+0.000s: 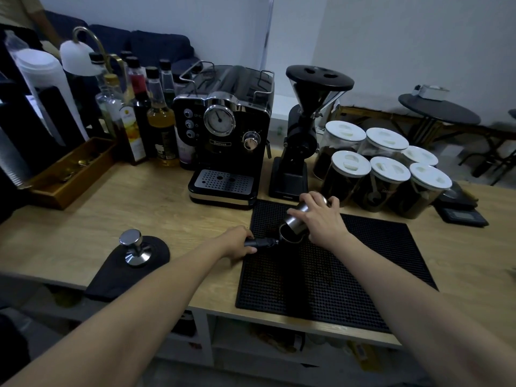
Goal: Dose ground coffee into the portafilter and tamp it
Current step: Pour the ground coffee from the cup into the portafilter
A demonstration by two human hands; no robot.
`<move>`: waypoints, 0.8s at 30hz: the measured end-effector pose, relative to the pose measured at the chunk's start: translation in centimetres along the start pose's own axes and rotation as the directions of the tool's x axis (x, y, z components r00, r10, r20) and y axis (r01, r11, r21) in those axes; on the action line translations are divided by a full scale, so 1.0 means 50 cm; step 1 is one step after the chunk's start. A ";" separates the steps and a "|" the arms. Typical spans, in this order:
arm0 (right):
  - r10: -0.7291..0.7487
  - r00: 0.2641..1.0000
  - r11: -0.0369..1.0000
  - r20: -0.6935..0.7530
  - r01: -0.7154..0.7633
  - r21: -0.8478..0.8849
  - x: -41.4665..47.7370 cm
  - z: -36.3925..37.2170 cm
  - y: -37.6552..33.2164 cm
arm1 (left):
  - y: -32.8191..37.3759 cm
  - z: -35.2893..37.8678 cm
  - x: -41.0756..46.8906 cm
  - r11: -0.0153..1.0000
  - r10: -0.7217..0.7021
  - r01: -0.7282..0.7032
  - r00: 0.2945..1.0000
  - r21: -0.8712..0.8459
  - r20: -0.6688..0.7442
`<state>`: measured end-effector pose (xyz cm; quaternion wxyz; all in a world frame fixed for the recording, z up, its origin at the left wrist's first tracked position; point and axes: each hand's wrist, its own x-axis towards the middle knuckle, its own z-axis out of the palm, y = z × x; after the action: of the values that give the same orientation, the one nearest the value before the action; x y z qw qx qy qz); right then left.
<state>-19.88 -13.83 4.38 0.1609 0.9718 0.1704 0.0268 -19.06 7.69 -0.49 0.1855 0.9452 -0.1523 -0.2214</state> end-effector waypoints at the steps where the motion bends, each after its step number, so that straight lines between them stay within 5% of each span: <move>1: -0.002 1.000 1.000 0.005 0.002 0.003 0.000 0.000 0.000 | 0.000 0.000 0.001 1.000 0.002 -0.002 1.000 0.003 -0.003; 13: 0.046 0.999 0.996 0.016 -0.047 0.070 -0.001 0.008 0.000 | 0.000 -0.001 0.002 1.000 0.002 -0.002 1.000 -0.009 0.001; 24: 0.276 0.958 0.906 0.082 -0.288 0.310 -0.013 0.021 0.029 | -0.001 0.003 0.005 1.000 -0.009 0.009 1.000 -0.009 -0.001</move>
<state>-19.89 -15.65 3.88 -0.0005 0.9996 0.0274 0.0041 -18.89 7.59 -0.72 0.1887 0.9452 -0.1471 -0.2223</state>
